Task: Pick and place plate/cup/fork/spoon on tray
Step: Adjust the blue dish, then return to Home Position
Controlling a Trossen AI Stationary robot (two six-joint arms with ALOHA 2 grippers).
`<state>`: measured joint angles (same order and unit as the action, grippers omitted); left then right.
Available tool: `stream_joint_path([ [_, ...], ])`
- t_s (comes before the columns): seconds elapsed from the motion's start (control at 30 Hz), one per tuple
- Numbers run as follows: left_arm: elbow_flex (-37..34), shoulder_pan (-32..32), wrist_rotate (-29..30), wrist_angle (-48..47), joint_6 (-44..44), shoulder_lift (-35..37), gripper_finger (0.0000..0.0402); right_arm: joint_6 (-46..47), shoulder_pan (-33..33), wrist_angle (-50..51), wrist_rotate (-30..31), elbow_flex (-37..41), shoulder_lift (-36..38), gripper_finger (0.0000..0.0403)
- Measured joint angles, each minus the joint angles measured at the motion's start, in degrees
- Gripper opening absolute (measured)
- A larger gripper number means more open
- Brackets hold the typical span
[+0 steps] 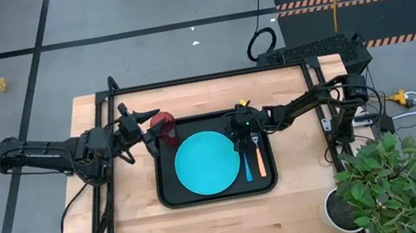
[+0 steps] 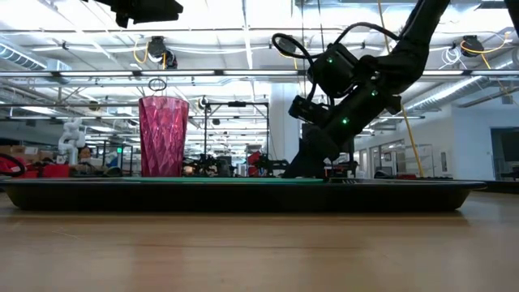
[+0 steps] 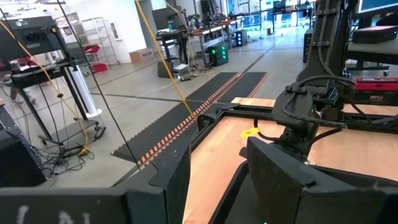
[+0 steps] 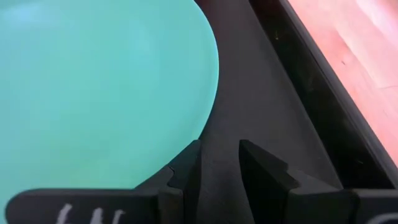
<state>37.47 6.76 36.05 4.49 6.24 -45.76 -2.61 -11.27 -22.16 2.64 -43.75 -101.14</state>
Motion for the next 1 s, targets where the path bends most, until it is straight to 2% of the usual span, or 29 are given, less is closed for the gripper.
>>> stream_joint_path([
  [0.43,0.0,0.0,0.0,-0.1,-0.1,0.0,0.0161,-0.9,0.1,-2.3,-1.2,0.0,0.2,0.0102],
  [0.63,0.0,0.0,0.0,-1.4,-0.1,0.0,0.0161,-1.4,0.1,-2.3,-1.2,0.0,4.2,0.0102],
  [0.77,0.0,0.1,0.0,-2.0,-0.4,0.0,0.0161,-1.4,0.1,2.9,-1.1,0.0,10.2,0.0102],
  [1.0,0.0,0.2,0.0,-3.1,-1.8,0.0,0.0161,-1.2,0.1,19.1,-0.6,0.3,19.9,0.0102],
])
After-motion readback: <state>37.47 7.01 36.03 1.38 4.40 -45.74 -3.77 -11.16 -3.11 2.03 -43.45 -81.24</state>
